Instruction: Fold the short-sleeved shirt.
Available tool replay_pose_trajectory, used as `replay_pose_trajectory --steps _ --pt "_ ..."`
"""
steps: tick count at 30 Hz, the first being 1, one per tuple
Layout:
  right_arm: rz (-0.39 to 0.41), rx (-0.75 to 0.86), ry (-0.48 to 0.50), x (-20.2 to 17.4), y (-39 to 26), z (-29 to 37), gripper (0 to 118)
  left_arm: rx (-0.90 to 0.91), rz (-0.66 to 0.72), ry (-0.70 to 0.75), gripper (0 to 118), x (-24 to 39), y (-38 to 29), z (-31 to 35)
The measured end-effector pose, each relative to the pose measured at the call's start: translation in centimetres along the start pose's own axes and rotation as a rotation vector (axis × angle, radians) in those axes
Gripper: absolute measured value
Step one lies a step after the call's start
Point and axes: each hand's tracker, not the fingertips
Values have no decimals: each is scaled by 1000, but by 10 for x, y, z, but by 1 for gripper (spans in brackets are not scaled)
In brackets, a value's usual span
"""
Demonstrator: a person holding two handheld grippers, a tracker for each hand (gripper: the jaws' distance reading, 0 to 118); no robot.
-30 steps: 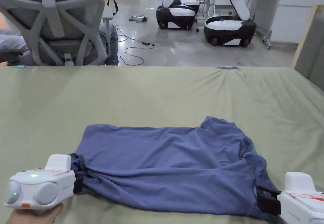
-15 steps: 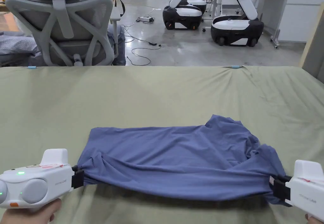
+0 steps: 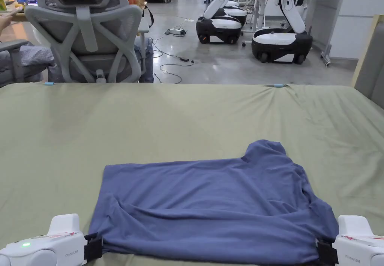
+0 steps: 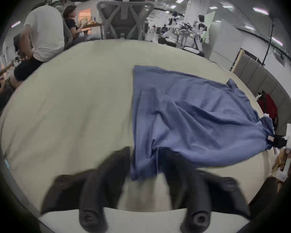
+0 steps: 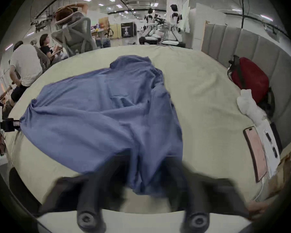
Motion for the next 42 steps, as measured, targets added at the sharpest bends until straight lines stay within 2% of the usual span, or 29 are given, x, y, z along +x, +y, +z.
replay_pose_trajectory --steps 2,3,7,9,10,11,12,13,14,15,17,21,28,29,31,32,33,34,35,38,39,41,42 --pt "5 112 20 -8 11 21 112 94 -40 -2 91 8 11 17" --pt "5 150 38 -14 18 30 118 115 -55 -27 93 15 17 23" --pt "29 323 70 -56 46 54 117 243 -146 -62 93 58 45 41" --pt "29 353 96 -76 54 54 117 278 -201 -80 92 78 50 39" --pt "33 353 93 -83 57 52 114 283 -226 -78 88 86 52 38" --pt "48 350 86 -91 60 49 101 283 -254 -66 73 94 54 35" --pt "70 346 71 -97 61 45 82 283 -278 -47 49 100 54 32" --pt "96 331 55 -104 63 41 52 278 -296 -35 21 104 50 23" --pt "106 321 53 -108 63 35 13 274 -292 -39 0 107 49 18" --pt "105 321 53 -109 63 32 6 272 -282 -47 0 106 49 15" --pt "115 293 79 -110 64 26 4 231 -247 -88 0 101 47 6" --pt "125 278 73 -107 68 12 0 219 -231 -46 0 82 60 -11" --pt "157 246 88 -106 93 -24 0 141 -177 48 0 41 141 -86" --pt "161 243 87 -105 97 -29 0 130 -174 62 11 40 152 -96" --pt "163 239 87 -102 105 -38 0 84 -167 88 81 32 173 -127" --pt "161 236 84 -99 110 -44 0 43 -173 115 110 30 181 -143" --pt "159 234 81 -96 114 -48 0 27 -174 141 109 30 186 -155" --pt "158 233 75 -91 119 -52 0 31 -176 148 99 28 191 -169" --pt "156 231 68 -85 124 -55 0 21 -173 155 81 25 196 -182" --pt "134 215 46 -59 142 -71 0 -42 -162 162 70 30 194 -204" --pt "129 203 33 -51 149 -77 0 -82 -171 138 63 30 191 -209" --pt "127 192 -47 -28 171 -96 0 -68 -179 141 57 34 192 -201" --pt "119 185 -76 -19 181 -107 0 -61 -197 109 48 37 192 -191"
